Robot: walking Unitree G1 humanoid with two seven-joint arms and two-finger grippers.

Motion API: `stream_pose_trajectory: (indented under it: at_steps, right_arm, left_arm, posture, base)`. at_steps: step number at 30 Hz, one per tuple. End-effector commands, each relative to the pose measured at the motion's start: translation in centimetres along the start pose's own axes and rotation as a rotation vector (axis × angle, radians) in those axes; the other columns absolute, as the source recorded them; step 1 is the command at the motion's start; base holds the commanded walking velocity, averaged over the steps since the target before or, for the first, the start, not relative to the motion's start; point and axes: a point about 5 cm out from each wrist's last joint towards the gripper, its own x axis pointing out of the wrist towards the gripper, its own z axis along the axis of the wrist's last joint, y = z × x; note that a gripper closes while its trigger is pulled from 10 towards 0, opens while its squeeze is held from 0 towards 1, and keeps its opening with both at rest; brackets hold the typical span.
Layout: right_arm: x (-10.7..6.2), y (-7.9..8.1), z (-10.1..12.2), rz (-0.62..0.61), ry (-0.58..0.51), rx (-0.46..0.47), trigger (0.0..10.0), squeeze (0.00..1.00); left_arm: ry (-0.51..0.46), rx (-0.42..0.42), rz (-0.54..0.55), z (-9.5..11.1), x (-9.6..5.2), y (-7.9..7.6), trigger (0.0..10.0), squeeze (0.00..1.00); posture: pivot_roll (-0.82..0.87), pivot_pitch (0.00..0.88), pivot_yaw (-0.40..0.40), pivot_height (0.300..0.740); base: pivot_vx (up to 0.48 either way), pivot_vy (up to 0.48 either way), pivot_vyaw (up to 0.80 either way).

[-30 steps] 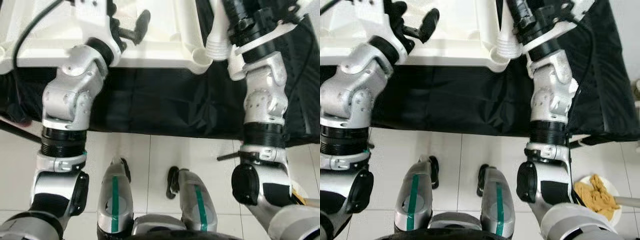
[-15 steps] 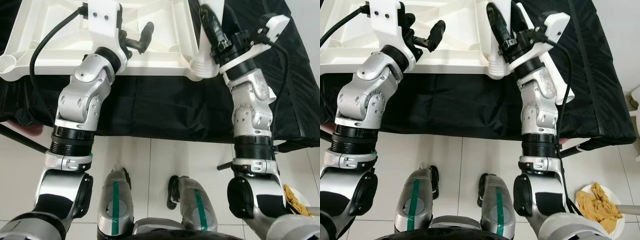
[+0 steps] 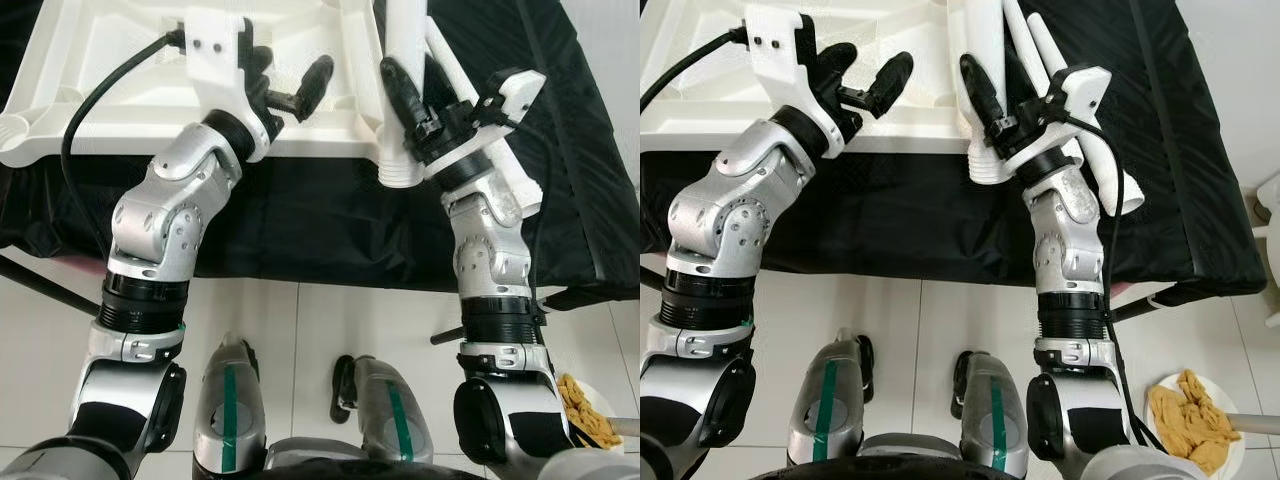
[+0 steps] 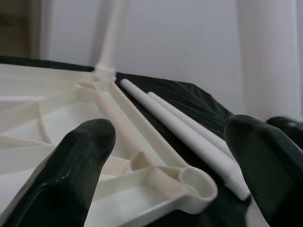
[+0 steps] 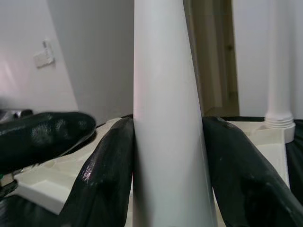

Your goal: Building children table

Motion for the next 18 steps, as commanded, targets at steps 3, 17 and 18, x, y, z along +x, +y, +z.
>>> stream_pose_trajectory:
  at_steps: [3, 17, 18]
  right_arm:
    - [-0.3, 0.5, 0.1, 0.059, 0.028, -0.009, 10.0, 0.0]
    - [-1.2, 2.4, -1.0, 0.226, 0.12, 0.023, 10.0, 0.0]
    - [-1.3, 2.5, -1.0, 0.23, 0.123, 0.021, 10.0, 0.0]
  left_arm:
    - [-0.019, -0.065, -0.396, 1.0, 0.0, -2.8, 10.0, 0.0]
    - [-0.04, -0.191, -0.584, 3.6, 0.2, -3.7, 10.0, 0.0]
    - [-0.032, -0.193, -0.587, 3.7, 0.3, -3.7, 10.0, 0.0]
  posture:
    - [0.08, 0.01, -0.068, 0.74]
    - [0.06, 0.012, -0.048, 0.74]
    - [0.06, 0.007, -0.043, 0.74]
  base:
    - [0.0, 0.0, 0.0]
    - [0.0, 0.0, 0.0]
    - [0.0, 0.0, 0.0]
